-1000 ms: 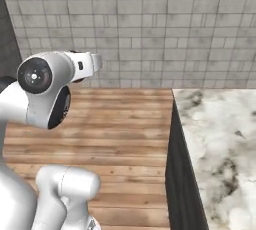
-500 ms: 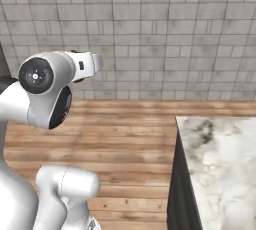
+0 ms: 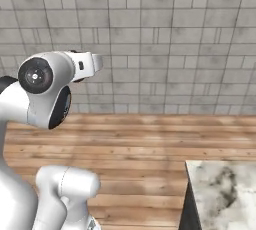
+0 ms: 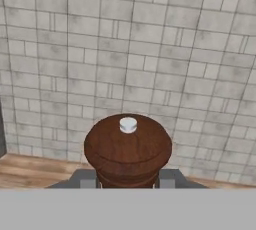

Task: Retrieve the shaker from the cabinet and place it next the steak on a plate on the dining table.

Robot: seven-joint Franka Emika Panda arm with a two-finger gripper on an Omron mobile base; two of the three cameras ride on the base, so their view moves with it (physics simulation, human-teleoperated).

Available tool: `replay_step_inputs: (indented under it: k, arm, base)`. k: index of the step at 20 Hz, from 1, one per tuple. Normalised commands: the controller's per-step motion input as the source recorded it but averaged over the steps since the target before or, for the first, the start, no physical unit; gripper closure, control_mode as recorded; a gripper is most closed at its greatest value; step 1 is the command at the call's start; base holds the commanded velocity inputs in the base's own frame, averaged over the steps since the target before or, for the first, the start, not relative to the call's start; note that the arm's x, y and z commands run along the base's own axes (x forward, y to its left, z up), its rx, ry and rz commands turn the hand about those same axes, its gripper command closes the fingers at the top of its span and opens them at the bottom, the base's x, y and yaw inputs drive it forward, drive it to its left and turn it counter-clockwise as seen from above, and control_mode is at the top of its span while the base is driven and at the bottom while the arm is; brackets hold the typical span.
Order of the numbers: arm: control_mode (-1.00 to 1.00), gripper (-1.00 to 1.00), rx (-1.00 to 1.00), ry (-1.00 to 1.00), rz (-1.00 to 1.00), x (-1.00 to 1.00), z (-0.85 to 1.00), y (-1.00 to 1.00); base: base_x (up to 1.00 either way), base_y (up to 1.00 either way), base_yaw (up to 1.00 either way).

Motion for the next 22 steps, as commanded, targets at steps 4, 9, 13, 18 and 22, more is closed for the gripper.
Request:
replay_step_inputs:
  k: [4, 9, 13, 18, 22]
  arm:
    - [1.00, 1.00, 0.00, 0.00, 0.00, 0.00, 0.00, 0.00]
    - [1.00, 1.00, 0.00, 0.00, 0.00, 0.00, 0.00, 0.00]
    - [1.00, 1.00, 0.00, 0.00, 0.00, 0.00, 0.00, 0.00]
    - [1.00, 1.00, 0.00, 0.00, 0.00, 0.00, 0.00, 0.00]
    - [1.00, 1.00, 0.00, 0.00, 0.00, 0.00, 0.00, 0.00]
  base:
    - [1.00, -0.15, -0.06]
    - [1.00, -0.24, -0.21]
    - [0.78, -0.32, -0.39]
    - [0.46, -0.22, -0.59]
    - [0.40, -0.01, -0.67]
